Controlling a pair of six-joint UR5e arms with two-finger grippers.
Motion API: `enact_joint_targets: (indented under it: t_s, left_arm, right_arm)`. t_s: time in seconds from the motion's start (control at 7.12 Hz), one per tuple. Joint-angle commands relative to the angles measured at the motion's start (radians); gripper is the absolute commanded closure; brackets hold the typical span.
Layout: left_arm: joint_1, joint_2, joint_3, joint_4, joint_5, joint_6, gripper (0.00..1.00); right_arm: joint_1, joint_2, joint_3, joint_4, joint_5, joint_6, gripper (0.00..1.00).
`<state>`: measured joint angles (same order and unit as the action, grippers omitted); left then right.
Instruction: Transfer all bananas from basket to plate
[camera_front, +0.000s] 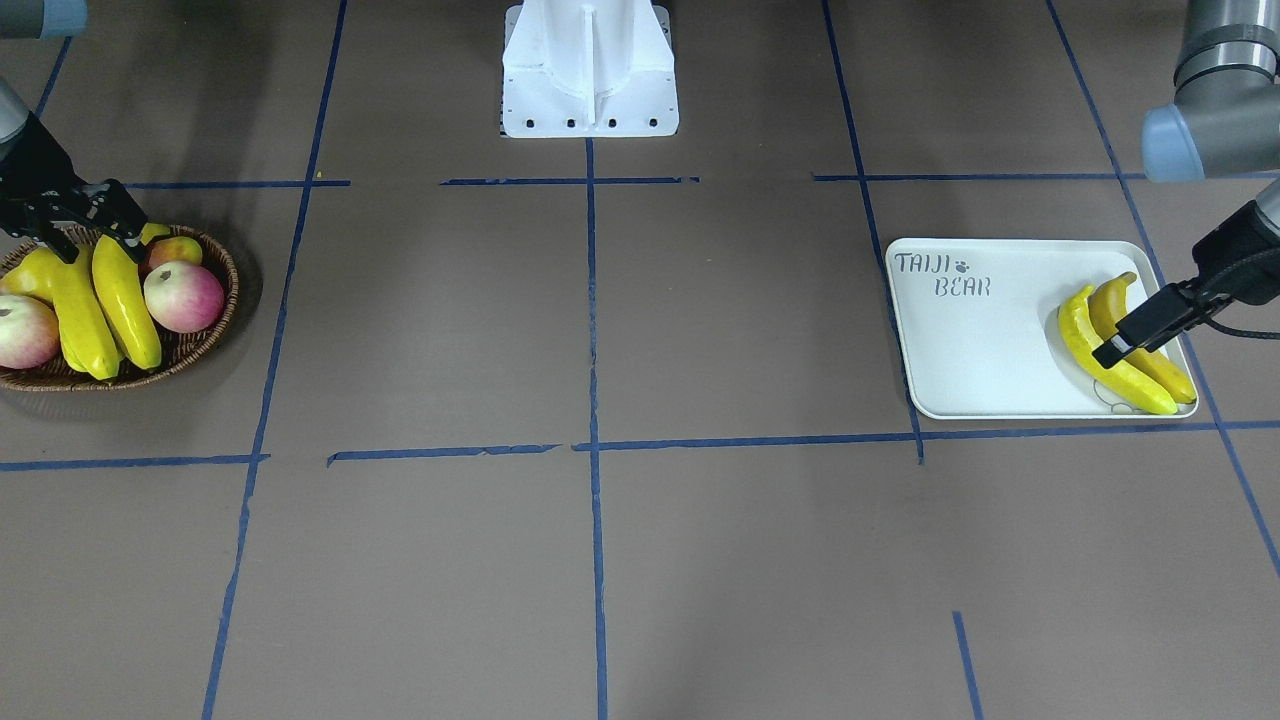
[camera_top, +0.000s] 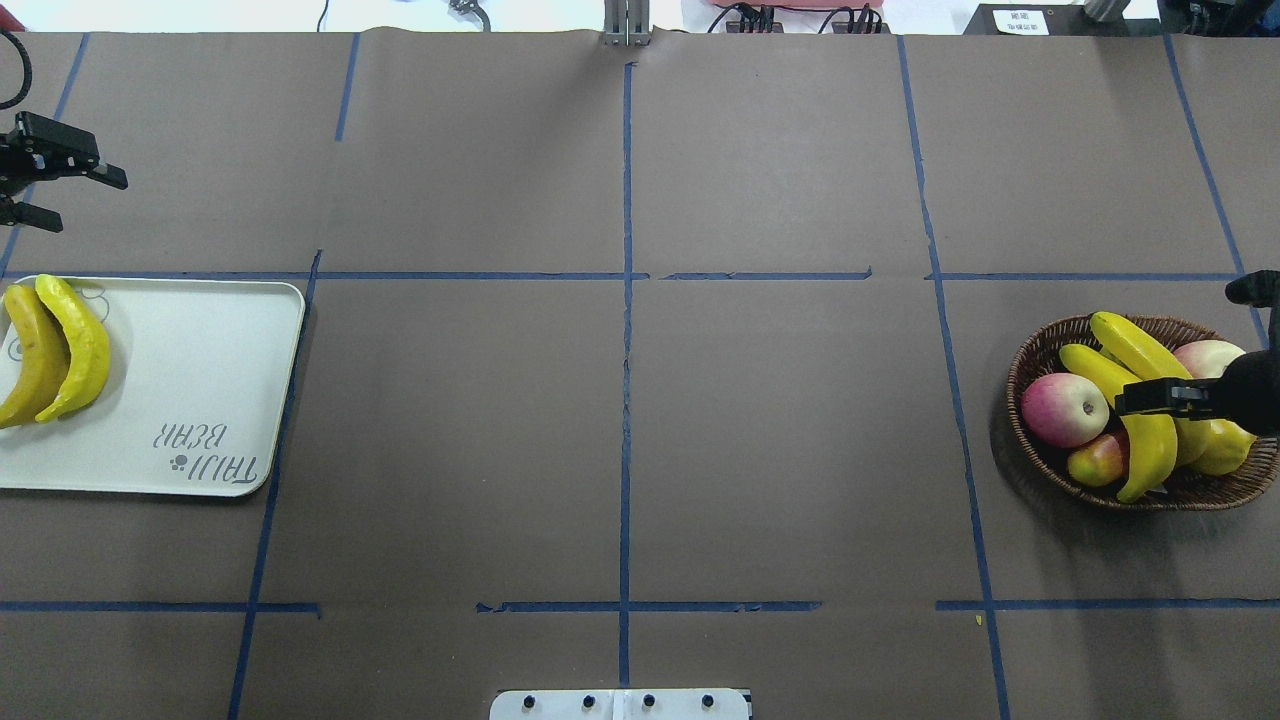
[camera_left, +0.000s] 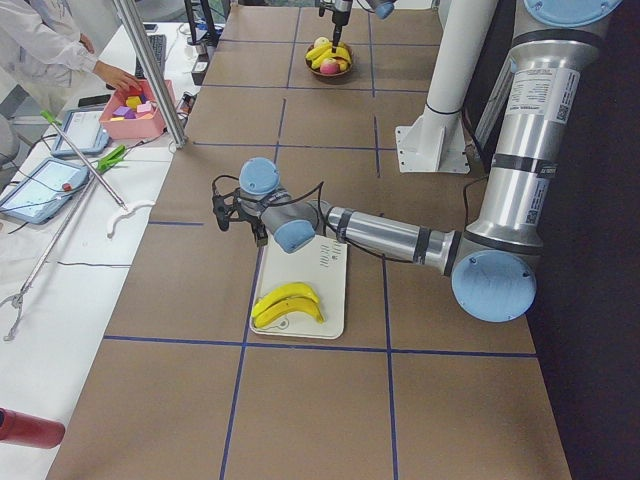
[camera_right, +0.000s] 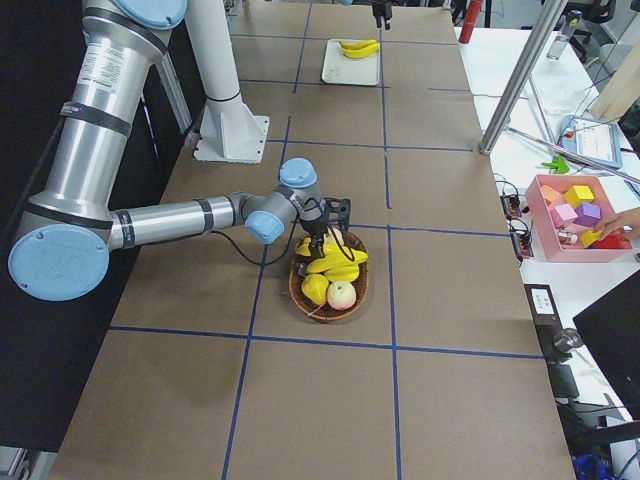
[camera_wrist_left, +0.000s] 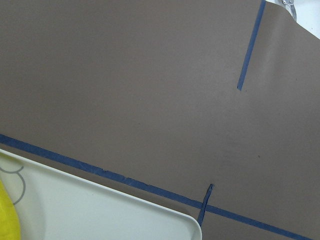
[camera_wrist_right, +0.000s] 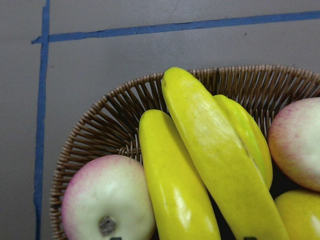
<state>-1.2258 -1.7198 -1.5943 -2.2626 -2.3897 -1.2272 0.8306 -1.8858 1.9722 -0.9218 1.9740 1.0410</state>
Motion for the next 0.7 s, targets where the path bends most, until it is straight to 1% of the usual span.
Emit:
enact_joint_targets:
  t_s: [0.0, 0.14, 0.28, 0.42, 0.56]
  left_arm:
    - [0.000, -0.001, 0.002, 0.000, 0.000, 0.000, 0.00]
    - [0.000, -0.003, 0.008, 0.000, 0.001, 0.000, 0.00]
    - [0.000, -0.001, 0.007, 0.000, 0.001, 0.000, 0.00]
    - [0.000, 0.000, 0.007, 0.000, 0.001, 0.000, 0.00]
    - [0.000, 0.000, 0.007, 0.000, 0.001, 0.000, 0.00]
  right_arm:
    - [-0.060, 0.007, -0.019, 0.007, -0.033, 0.049, 0.17]
    - [-0.064, 0.008, -0.019, 0.007, -0.033, 0.050, 0.32]
    - [-0.062, 0.008, -0.018, 0.006, -0.029, 0.050, 0.51]
    - [-0.062, 0.008, -0.016, 0.006, -0.026, 0.050, 0.65]
    - [-0.061, 0.008, -0.012, 0.007, -0.030, 0.045, 0.85]
